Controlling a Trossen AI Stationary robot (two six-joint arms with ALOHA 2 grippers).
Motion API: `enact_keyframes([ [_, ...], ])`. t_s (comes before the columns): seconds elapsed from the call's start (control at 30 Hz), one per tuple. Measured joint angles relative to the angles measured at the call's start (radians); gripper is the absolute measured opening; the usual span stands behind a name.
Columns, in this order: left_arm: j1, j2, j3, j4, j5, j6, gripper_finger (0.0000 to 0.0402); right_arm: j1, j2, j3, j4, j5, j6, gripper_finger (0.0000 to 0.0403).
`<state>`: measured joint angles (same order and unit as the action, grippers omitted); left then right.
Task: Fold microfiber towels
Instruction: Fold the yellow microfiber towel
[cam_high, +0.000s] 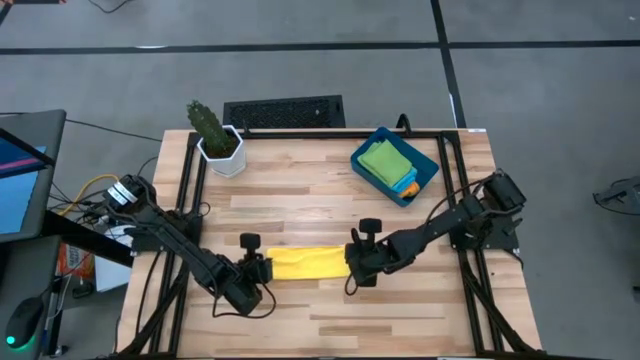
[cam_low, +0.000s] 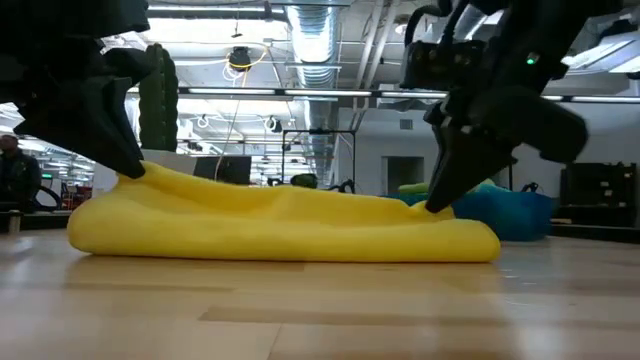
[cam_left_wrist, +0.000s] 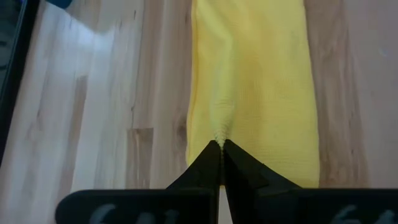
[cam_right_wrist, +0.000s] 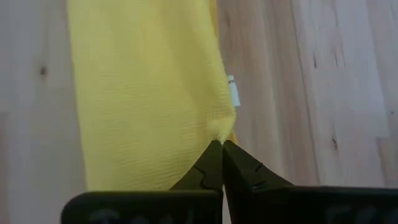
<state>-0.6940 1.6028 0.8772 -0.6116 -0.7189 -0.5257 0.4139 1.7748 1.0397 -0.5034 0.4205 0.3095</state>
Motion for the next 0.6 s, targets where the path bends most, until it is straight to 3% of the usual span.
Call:
enact_keyframes([
  [0.37, 0.042, 0.001, 0.0, 0.012, 0.009, 0.017, 0.0, -0.017, 0.03, -0.001, 0.011, -0.006, -0.006, 0.0032],
  [0.6, 0.067, 0.002, -0.073, 0.123, 0.067, -0.012, 0.0018, -0.017, 0.032, 0.0, 0.009, -0.003, 0.004, 0.0047],
])
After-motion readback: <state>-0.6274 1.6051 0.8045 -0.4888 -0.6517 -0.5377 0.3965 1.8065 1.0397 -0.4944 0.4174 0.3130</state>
